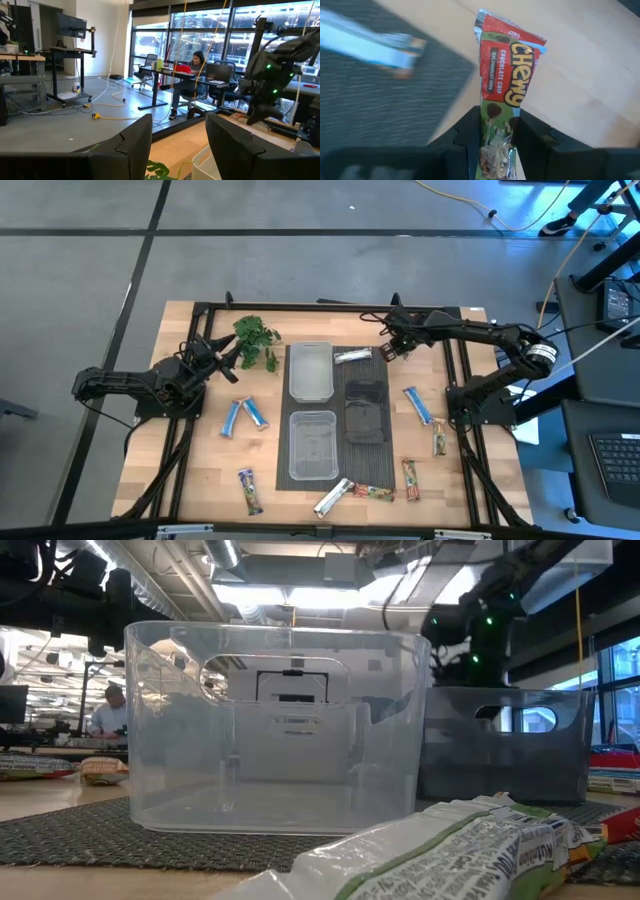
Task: Pick and place Granola Bars by type
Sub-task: Put the red granola bar into the black bin
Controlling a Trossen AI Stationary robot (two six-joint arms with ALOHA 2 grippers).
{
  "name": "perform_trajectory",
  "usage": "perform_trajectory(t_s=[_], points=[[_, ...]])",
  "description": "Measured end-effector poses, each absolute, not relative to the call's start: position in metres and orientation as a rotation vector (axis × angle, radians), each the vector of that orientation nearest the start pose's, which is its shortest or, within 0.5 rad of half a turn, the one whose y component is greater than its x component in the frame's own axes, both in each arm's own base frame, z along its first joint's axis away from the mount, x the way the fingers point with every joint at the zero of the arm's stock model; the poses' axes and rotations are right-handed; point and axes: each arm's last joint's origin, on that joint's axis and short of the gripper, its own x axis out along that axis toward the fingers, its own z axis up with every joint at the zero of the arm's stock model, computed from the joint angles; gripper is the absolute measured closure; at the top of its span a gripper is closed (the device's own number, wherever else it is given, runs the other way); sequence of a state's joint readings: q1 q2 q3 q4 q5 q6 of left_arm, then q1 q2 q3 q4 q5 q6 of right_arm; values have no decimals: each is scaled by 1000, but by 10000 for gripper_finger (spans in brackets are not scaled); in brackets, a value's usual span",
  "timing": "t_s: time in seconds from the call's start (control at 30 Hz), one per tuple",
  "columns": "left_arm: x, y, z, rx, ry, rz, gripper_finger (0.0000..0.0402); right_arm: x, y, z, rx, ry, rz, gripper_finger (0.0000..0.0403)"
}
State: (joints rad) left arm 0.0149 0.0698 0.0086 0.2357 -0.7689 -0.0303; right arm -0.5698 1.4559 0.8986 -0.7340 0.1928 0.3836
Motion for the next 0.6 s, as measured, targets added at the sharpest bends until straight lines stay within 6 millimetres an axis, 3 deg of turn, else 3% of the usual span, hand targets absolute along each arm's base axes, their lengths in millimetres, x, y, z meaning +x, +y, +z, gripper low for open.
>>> perform_trajectory(t_s=[0.3,0.6], points=[[92,21,182,-95,-179,779,223,244,-108,240,507,1161,-776,291],[92,22,182,-95,-178,779,223,266,-36,267,478,1170,-636,291]])
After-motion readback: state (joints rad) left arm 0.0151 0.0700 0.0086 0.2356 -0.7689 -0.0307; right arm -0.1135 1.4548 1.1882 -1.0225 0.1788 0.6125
